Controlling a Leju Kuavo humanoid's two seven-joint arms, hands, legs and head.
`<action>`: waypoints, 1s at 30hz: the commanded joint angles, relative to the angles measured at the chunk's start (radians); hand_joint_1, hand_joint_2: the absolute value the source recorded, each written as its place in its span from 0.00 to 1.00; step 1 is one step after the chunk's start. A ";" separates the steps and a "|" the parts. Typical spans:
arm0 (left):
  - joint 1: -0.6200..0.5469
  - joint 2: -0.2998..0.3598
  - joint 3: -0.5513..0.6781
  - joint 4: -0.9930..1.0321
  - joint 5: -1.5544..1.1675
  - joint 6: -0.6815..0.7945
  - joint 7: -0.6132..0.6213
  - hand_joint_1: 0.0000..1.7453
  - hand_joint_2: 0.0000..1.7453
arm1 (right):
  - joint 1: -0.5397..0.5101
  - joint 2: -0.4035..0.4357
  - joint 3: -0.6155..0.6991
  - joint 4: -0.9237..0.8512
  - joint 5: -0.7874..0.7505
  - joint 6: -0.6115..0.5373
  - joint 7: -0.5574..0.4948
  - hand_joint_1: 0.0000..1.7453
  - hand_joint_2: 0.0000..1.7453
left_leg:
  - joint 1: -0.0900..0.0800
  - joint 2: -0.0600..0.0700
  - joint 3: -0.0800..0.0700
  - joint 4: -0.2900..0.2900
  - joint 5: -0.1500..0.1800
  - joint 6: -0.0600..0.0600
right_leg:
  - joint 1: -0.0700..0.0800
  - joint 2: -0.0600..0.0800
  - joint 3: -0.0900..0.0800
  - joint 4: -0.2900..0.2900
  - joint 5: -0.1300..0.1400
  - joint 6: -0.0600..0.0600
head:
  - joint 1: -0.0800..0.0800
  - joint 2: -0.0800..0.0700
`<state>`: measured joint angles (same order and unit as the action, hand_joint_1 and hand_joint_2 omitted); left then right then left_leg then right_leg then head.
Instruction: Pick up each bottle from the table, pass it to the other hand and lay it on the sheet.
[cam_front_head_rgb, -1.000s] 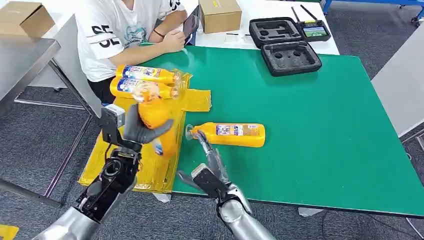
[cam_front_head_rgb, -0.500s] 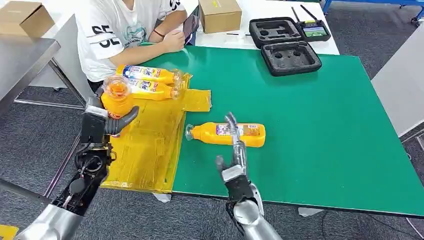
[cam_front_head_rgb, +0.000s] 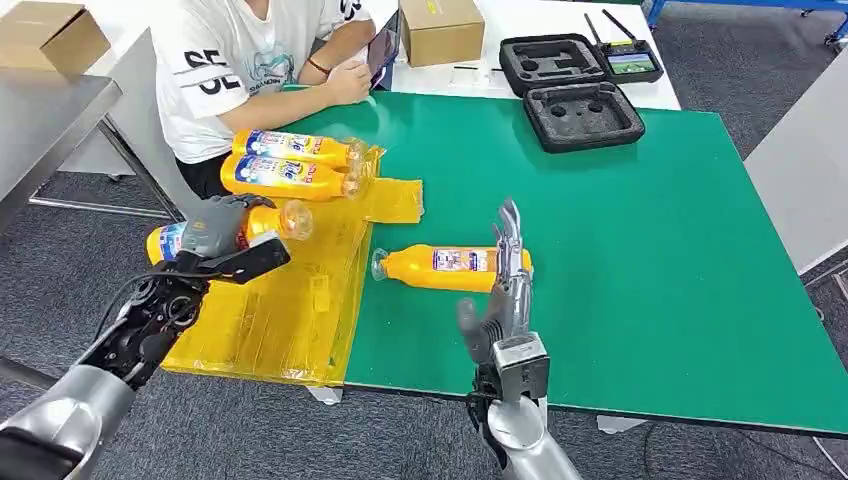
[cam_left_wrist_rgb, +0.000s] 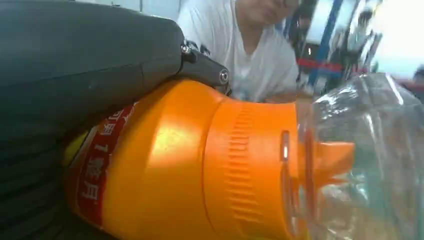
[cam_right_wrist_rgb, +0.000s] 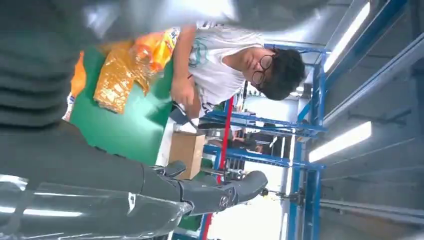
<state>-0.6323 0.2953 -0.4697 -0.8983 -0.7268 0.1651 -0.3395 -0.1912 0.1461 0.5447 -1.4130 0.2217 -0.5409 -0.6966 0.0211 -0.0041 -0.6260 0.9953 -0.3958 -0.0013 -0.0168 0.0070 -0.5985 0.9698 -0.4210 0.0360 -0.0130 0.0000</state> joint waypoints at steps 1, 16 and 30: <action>-0.181 -0.097 -0.157 0.300 -0.066 -0.078 0.023 1.00 1.00 | -0.121 -0.014 0.038 0.086 0.041 0.039 0.000 0.00 1.00 | 0.000 -0.002 0.002 0.000 -0.001 0.001 | 0.001 -0.003 0.003 0.000 -0.001 -0.001 | 0.000 0.000; -0.187 -0.115 -0.180 0.386 -0.063 -0.164 0.025 1.00 1.00 | -0.162 -0.011 0.086 0.179 0.040 0.080 0.018 0.00 1.00 | 0.001 0.000 0.004 0.000 -0.002 0.001 | 0.001 0.000 0.005 -0.001 -0.001 -0.001 | 0.000 0.000; -0.174 -0.134 -0.177 0.455 0.045 -0.368 -0.014 1.00 1.00 | -0.197 -0.002 0.098 0.252 0.006 0.125 0.016 0.00 1.00 | 0.000 0.001 0.005 -0.001 -0.002 0.001 | 0.000 0.000 0.006 -0.001 -0.001 -0.001 | 0.000 0.000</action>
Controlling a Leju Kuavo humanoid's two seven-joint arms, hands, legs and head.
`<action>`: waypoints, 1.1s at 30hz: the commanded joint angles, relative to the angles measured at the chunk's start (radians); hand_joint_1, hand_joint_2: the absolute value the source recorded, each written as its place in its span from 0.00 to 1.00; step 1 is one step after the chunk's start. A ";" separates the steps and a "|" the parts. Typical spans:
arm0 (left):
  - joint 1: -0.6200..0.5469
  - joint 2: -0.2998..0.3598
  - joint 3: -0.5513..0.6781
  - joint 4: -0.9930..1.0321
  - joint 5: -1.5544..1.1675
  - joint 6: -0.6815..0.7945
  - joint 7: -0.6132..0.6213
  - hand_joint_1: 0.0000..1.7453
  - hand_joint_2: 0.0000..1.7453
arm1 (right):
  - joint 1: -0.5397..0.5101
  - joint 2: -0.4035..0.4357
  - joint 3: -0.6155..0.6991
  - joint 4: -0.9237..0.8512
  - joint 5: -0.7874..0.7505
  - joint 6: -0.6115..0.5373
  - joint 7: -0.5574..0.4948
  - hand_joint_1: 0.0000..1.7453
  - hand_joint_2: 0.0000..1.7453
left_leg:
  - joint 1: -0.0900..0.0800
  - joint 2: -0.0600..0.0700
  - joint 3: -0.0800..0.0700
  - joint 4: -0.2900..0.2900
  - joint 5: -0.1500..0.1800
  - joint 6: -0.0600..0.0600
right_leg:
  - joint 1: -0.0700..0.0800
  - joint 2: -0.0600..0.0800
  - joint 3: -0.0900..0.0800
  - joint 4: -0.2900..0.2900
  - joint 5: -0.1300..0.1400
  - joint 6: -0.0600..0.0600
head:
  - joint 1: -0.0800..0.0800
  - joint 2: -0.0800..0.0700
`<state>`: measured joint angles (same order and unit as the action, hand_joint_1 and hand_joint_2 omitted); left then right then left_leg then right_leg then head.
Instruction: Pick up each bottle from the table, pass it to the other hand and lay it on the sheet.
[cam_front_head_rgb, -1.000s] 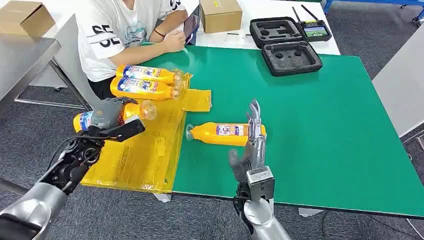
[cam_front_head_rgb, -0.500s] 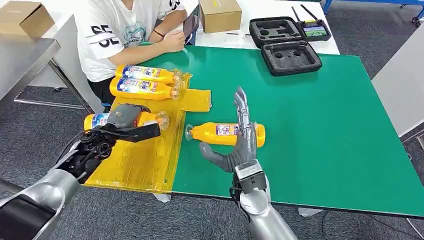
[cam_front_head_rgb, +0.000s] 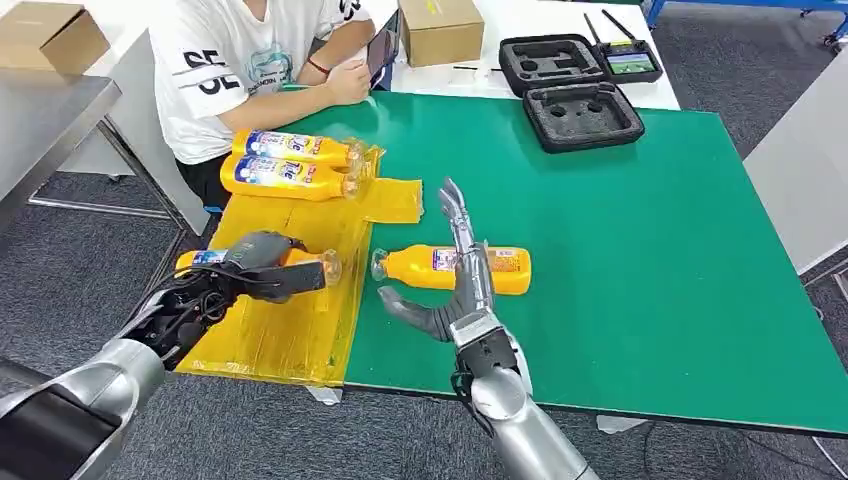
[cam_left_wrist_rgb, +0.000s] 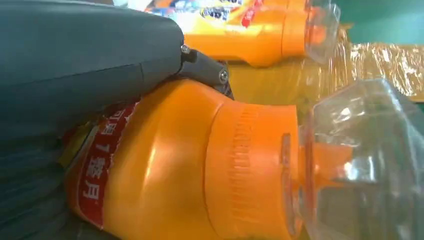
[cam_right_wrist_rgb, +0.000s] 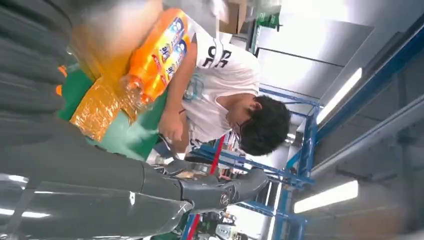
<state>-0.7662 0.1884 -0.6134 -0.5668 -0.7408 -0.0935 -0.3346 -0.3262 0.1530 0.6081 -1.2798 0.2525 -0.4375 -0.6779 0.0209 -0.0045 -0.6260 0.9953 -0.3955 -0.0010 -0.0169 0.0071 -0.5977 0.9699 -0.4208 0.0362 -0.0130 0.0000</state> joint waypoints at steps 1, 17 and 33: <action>-0.035 -0.020 -0.045 0.114 0.057 -0.107 -0.020 1.00 1.00 | -0.063 -0.008 0.035 0.123 -0.031 0.026 -0.003 0.00 1.00 | 0.000 0.001 0.007 -0.001 -0.003 0.001 | 0.001 0.000 0.007 -0.001 -0.002 -0.002 | 0.000 0.000; -0.041 0.004 -0.167 0.122 0.028 -0.170 -0.049 1.00 1.00 | -0.076 0.002 0.030 0.151 -0.055 0.065 -0.010 0.00 1.00 | 0.000 0.002 0.007 -0.001 -0.002 0.001 | 0.001 0.001 0.007 -0.001 -0.001 -0.002 | 0.000 0.000; -0.039 -0.018 -0.198 0.136 0.076 -0.260 -0.071 0.00 1.00 | -0.083 0.011 0.024 0.162 -0.056 0.072 -0.009 0.00 1.00 | -0.001 0.001 0.008 -0.001 -0.001 0.001 | 0.000 0.000 0.007 -0.001 -0.001 -0.001 | 0.000 0.000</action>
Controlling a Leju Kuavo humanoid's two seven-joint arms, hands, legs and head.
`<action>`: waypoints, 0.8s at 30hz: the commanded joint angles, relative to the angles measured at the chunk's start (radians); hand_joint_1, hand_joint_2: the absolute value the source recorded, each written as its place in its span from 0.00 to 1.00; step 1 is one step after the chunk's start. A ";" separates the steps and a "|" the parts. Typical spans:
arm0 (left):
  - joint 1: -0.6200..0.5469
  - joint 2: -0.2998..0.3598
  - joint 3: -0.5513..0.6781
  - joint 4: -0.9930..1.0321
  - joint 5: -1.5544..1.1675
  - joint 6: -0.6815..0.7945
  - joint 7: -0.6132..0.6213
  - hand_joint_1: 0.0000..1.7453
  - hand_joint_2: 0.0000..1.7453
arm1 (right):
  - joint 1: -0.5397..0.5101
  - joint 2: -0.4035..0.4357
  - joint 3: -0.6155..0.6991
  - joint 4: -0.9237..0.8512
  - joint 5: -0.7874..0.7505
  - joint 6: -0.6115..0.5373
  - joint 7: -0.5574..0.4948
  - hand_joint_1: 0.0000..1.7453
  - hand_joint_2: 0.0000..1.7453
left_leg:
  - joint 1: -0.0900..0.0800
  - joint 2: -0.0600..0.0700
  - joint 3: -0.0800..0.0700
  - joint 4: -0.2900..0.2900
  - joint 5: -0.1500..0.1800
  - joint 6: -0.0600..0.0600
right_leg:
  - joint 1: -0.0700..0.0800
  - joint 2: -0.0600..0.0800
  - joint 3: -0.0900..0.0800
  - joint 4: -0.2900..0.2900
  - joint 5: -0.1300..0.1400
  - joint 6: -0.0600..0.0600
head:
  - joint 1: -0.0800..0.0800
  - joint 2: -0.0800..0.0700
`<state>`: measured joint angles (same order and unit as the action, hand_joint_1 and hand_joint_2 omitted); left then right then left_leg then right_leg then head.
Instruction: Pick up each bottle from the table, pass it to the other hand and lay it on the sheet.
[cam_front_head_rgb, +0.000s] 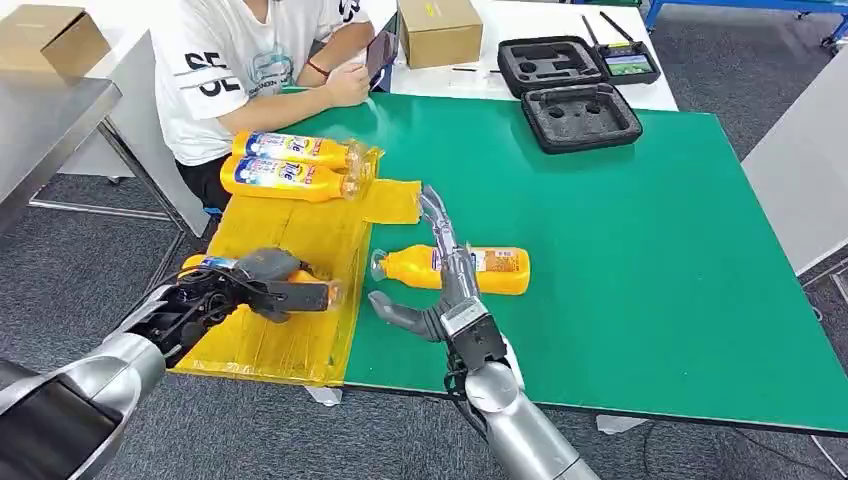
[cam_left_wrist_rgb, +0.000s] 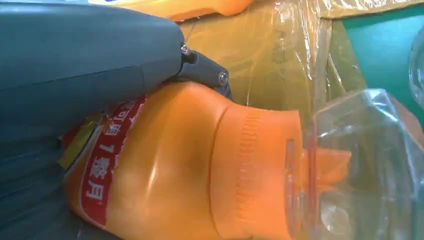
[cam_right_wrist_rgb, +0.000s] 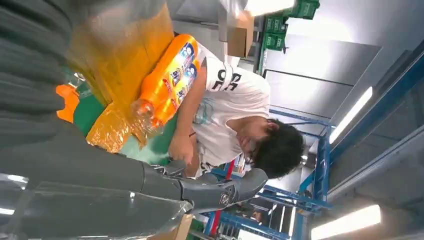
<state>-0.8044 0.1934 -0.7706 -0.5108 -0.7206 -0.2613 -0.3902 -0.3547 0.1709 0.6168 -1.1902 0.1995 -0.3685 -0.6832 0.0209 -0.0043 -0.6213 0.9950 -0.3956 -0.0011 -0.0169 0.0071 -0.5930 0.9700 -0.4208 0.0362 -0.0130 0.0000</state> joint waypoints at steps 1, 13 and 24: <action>-0.004 -0.023 -0.036 0.080 0.069 -0.106 -0.020 0.00 1.00 | -0.059 -0.004 0.015 0.077 -0.004 0.003 -0.001 0.00 1.00 | 0.000 0.001 0.005 -0.001 -0.002 0.001 | 0.000 0.000 0.005 -0.001 -0.001 -0.001 | 0.000 0.000; 0.020 -0.013 0.040 0.067 0.294 -0.303 -0.028 0.00 0.00 | -0.091 0.012 0.025 0.116 -0.011 0.003 0.022 0.00 1.00 | -0.001 0.002 0.004 -0.001 -0.001 0.001 | 0.000 0.001 0.005 -0.001 0.000 -0.001 | 0.000 0.000; 0.094 -0.053 0.235 -0.037 0.532 -0.007 -0.118 0.00 0.00 | -0.062 0.005 0.032 0.103 0.009 -0.002 0.031 0.00 1.00 | -0.001 0.000 0.006 -0.002 -0.001 0.001 | 0.000 -0.001 0.007 -0.002 -0.001 -0.001 | 0.000 0.000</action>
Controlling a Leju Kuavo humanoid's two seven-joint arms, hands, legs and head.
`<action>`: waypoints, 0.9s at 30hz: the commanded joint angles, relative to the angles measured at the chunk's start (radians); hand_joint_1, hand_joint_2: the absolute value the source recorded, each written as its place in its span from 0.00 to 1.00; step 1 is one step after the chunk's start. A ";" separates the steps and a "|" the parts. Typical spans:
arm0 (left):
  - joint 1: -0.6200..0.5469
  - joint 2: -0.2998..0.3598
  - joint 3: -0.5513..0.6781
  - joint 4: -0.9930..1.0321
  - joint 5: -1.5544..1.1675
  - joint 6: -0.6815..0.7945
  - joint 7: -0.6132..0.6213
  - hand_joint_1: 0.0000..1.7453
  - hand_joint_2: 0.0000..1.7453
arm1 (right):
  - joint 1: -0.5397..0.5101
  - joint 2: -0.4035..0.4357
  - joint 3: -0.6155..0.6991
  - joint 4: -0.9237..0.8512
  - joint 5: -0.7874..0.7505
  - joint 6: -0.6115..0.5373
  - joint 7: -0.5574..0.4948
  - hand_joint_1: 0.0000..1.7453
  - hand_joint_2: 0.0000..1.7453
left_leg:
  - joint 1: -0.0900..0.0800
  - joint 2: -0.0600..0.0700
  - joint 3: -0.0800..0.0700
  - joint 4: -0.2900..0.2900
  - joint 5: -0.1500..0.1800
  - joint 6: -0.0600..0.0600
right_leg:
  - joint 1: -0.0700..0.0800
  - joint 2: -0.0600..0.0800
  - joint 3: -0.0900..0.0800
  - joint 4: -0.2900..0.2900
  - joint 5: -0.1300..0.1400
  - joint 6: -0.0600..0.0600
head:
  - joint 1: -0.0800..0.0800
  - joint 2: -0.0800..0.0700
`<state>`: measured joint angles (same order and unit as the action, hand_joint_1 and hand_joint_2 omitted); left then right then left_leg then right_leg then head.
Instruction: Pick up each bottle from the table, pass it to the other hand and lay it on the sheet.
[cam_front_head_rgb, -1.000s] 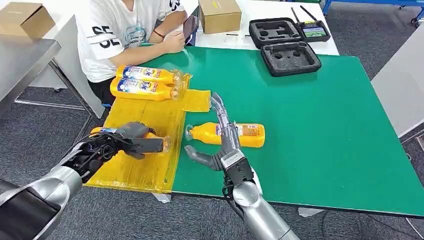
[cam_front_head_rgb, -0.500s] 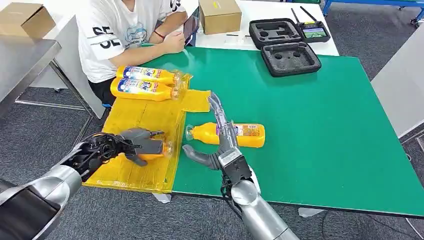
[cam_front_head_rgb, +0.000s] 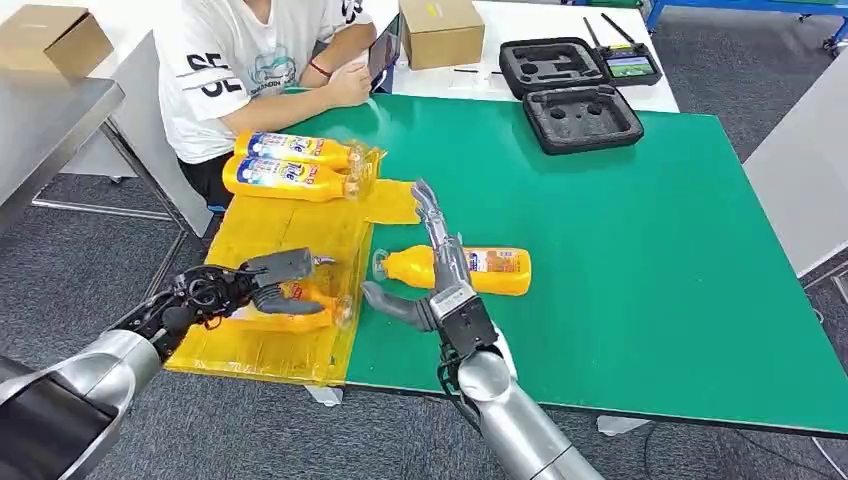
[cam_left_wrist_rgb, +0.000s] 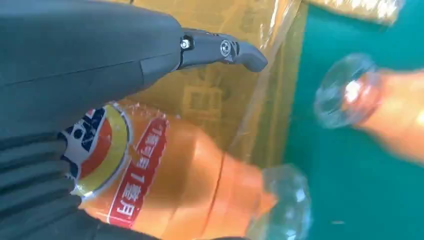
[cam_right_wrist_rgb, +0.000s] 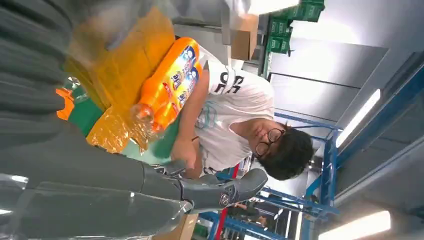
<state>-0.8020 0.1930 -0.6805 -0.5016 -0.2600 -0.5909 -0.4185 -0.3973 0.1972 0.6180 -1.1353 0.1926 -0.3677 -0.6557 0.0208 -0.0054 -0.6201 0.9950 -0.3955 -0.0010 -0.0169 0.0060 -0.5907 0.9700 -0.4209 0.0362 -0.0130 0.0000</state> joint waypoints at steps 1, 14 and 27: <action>0.101 -0.074 0.183 -0.066 0.086 0.472 -0.117 0.00 0.00 | -0.012 -0.024 0.029 0.040 0.018 -0.004 0.002 0.00 1.00 | 0.000 0.000 0.003 -0.001 -0.001 0.001 | 0.000 -0.001 0.003 -0.001 -0.001 -0.001 | 0.000 0.000; 0.312 -0.070 0.469 -0.599 -0.139 1.289 -0.280 0.00 0.00 | -0.041 -0.031 0.083 0.074 0.042 0.001 0.021 0.00 1.00 | 0.001 0.003 0.002 0.000 -0.003 0.001 | 0.001 0.002 0.001 0.000 -0.002 -0.002 | 0.000 0.000; 0.555 -0.098 0.583 -0.638 0.501 0.928 -0.213 0.00 1.00 | -0.182 -0.207 -0.114 0.240 0.431 -0.044 0.322 0.00 1.00 | -0.001 0.003 0.003 -0.001 -0.002 0.002 | -0.001 0.001 0.002 -0.002 -0.001 0.000 | 0.000 0.000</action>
<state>-0.4081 0.1263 -0.1778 -1.0402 0.1385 0.3927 -0.6482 -0.4135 0.1233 0.6226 -1.1185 0.4988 -0.4284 -0.4019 0.0205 -0.0040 -0.6222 0.9951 -0.3959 -0.0010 -0.0174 0.0071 -0.5938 0.9696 -0.4211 0.0362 -0.0130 0.0000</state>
